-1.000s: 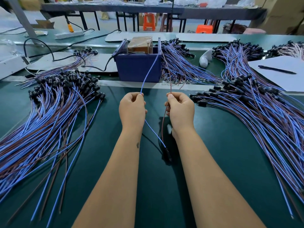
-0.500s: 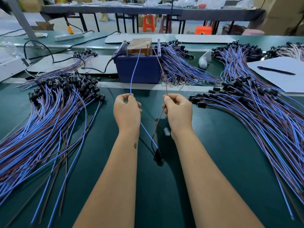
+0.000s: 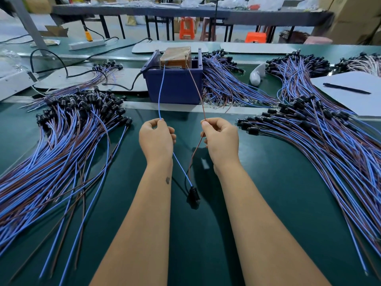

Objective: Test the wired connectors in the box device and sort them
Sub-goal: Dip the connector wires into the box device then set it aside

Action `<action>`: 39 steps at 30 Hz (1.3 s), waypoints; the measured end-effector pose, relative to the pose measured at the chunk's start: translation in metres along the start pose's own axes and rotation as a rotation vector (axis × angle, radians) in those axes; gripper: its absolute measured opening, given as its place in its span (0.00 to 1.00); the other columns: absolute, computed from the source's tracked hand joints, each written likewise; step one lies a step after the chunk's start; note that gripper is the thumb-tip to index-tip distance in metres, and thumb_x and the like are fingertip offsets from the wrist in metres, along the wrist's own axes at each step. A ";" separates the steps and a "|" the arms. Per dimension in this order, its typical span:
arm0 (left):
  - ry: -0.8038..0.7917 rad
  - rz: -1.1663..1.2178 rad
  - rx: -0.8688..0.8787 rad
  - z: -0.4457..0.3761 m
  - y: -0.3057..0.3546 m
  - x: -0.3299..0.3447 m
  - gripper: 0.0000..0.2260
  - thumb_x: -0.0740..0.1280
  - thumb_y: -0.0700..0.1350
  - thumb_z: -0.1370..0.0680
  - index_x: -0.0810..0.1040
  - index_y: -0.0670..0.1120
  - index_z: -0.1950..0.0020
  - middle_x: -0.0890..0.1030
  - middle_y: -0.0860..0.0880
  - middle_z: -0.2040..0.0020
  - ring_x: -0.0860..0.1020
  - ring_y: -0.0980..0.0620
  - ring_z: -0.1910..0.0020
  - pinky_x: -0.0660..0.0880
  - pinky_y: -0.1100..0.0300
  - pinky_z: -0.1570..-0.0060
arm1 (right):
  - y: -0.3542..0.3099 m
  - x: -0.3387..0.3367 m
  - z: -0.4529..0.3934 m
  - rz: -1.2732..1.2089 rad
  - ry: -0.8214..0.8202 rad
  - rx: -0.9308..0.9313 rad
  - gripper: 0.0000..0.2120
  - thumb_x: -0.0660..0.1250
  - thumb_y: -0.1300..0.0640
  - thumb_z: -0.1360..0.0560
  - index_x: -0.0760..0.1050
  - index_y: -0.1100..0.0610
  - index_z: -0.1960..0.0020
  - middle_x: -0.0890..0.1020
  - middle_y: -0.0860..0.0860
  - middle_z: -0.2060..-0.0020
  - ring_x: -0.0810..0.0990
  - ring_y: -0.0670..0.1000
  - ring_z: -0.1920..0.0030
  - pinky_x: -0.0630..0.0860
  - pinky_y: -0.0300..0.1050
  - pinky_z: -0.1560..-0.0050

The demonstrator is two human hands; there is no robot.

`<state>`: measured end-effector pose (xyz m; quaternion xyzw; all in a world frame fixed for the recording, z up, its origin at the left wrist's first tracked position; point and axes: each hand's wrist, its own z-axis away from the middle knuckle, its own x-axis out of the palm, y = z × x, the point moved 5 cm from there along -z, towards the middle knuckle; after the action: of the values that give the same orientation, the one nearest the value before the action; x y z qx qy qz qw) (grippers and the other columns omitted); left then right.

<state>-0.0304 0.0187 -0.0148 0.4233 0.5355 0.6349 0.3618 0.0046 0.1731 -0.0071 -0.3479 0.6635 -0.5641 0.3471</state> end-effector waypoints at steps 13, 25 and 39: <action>0.019 0.009 -0.033 -0.001 0.000 -0.001 0.05 0.59 0.41 0.18 0.74 0.43 0.49 0.76 0.50 0.69 0.71 0.60 0.80 0.71 0.66 0.76 | -0.002 0.001 0.002 0.041 -0.023 -0.016 0.07 0.67 0.58 0.23 0.78 0.51 0.59 0.79 0.47 0.67 0.77 0.48 0.62 0.78 0.52 0.52; 0.045 0.010 -0.025 -0.002 0.000 -0.004 0.06 0.58 0.41 0.18 0.74 0.43 0.48 0.76 0.51 0.69 0.71 0.60 0.79 0.71 0.65 0.75 | -0.002 0.004 0.003 0.076 -0.047 -0.025 0.05 0.67 0.57 0.23 0.79 0.53 0.56 0.80 0.47 0.66 0.77 0.48 0.62 0.79 0.54 0.51; 0.062 0.024 -0.036 -0.001 0.002 -0.004 0.06 0.58 0.40 0.18 0.74 0.43 0.47 0.76 0.50 0.69 0.71 0.59 0.80 0.71 0.65 0.76 | 0.002 0.006 0.001 0.156 -0.073 -0.044 0.06 0.67 0.58 0.24 0.79 0.52 0.59 0.80 0.45 0.68 0.77 0.47 0.64 0.76 0.44 0.58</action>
<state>-0.0294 0.0144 -0.0137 0.4030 0.5298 0.6616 0.3452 0.0020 0.1675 -0.0100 -0.3231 0.6876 -0.5077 0.4063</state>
